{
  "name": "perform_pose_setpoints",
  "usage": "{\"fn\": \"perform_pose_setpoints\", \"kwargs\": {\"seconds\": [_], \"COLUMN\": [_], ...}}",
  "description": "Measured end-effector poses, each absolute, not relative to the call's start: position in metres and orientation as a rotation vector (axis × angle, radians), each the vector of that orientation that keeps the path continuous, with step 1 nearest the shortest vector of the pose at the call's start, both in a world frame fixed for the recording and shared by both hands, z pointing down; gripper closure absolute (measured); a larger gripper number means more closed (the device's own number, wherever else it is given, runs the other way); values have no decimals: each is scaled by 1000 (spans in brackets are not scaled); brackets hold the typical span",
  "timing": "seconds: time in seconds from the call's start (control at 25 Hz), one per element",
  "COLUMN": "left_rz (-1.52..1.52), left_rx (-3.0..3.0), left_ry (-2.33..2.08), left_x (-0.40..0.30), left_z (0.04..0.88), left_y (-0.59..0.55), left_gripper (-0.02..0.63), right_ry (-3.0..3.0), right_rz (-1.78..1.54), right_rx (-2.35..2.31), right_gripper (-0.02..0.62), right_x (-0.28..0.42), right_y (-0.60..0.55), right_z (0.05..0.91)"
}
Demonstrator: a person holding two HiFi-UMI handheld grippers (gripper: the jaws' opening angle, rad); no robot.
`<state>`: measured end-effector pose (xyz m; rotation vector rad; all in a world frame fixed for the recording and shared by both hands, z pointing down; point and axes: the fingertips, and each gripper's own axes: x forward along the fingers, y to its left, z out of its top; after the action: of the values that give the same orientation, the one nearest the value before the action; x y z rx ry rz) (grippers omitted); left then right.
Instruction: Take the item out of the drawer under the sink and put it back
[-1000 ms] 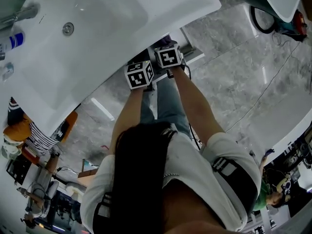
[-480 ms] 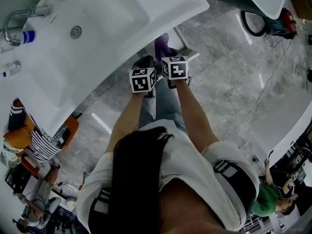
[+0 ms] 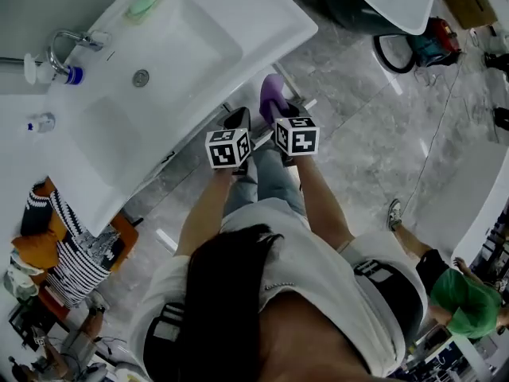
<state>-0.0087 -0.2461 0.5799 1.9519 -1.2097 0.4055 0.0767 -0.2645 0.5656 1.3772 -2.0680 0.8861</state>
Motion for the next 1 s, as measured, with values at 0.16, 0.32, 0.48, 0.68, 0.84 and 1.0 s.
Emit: {"fn": "perform_pose_setpoints", "kwargs": {"seconds": [0.16,0.32,0.48,0.68,0.84,1.0], "left_rz": [357,334,304,203,161,132], "left_rx": [1977,2005,1995,2102,2175,2232], "left_ry": [-1283,-1345,-1442,-1395,-1385,-1368], "left_x": [-33,-47,-70,-64,-65,-62], "left_z": [553,525,499,460,435,418], "left_y": [-242,-236,-234,-224,-211,-197], "left_gripper": [604,604,604,604,604,604], "right_ry": [-2125,-2174,-2206,-2254,-2276,-2296], "right_rz": [846,773,651,565,488,451], "right_rx": [1431,1474,1503,1552,1576,1598], "right_gripper": [540,540,540,540,540,540], "right_x": [68,59,44,34,21,16], "right_y": [-260,-254,-244,-228,-210,-193], "right_z": [533,499,467,432,414,400]}}
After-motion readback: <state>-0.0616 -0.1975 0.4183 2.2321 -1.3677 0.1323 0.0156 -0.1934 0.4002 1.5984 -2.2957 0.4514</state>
